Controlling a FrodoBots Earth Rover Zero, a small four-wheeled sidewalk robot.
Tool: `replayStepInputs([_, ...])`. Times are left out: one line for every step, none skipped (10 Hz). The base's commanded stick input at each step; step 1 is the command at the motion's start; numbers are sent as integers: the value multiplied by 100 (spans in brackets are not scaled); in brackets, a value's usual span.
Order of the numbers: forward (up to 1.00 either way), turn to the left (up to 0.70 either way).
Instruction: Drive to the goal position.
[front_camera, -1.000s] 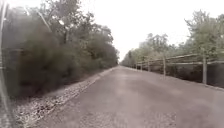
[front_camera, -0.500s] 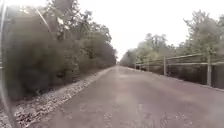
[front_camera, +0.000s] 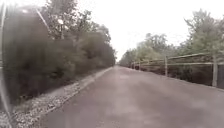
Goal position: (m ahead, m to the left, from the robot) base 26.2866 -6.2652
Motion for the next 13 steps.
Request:
replayStepInputs([70, 0])
replayStepInputs([70, 0])
replayStepInputs([70, 0])
replayStepInputs([70, 0])
replayStepInputs([70, 0])
replayStepInputs([70, 0])
replayStepInputs([70, 0])
replayStepInputs([70, 0])
replayStepInputs([70, 0])
replayStepInputs([70, 0])
replayStepInputs([70, 0])
replayStepInputs([70, 0])
replayStepInputs([70, 0])
